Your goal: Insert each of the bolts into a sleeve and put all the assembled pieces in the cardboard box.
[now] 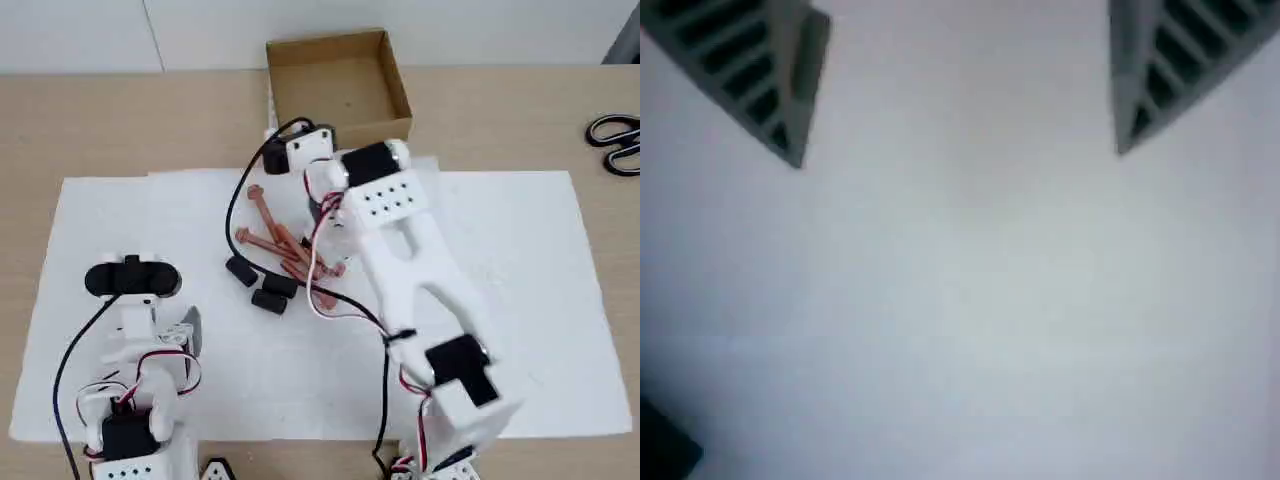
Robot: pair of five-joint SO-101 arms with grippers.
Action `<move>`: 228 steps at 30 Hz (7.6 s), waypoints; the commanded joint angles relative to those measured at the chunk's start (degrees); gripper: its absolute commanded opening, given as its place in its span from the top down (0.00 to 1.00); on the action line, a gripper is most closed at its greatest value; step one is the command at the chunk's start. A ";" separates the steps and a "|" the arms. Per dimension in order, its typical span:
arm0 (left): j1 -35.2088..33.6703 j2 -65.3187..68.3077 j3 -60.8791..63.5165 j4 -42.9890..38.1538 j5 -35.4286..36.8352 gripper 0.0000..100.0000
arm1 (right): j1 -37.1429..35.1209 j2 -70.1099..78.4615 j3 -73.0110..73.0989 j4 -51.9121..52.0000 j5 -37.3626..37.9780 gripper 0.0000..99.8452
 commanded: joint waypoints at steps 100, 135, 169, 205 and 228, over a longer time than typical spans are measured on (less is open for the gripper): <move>-19.87 79.74 -58.68 -6.24 3.69 0.81 | -18.07 14.29 -28.48 -9.01 -3.08 1.00; 1.41 80.26 -63.87 -1.23 3.96 0.81 | 21.05 22.81 -9.85 -0.22 -7.82 0.92; 1.41 80.18 -62.02 -0.97 3.96 0.81 | 15.16 22.46 -11.25 1.10 -5.01 0.75; 1.41 80.18 -61.93 -1.14 3.96 0.81 | 13.67 28.18 -13.63 -4.35 -3.34 0.79; 1.41 80.18 -61.93 -1.23 3.96 0.81 | 17.80 20.09 -13.63 -1.71 -3.34 0.86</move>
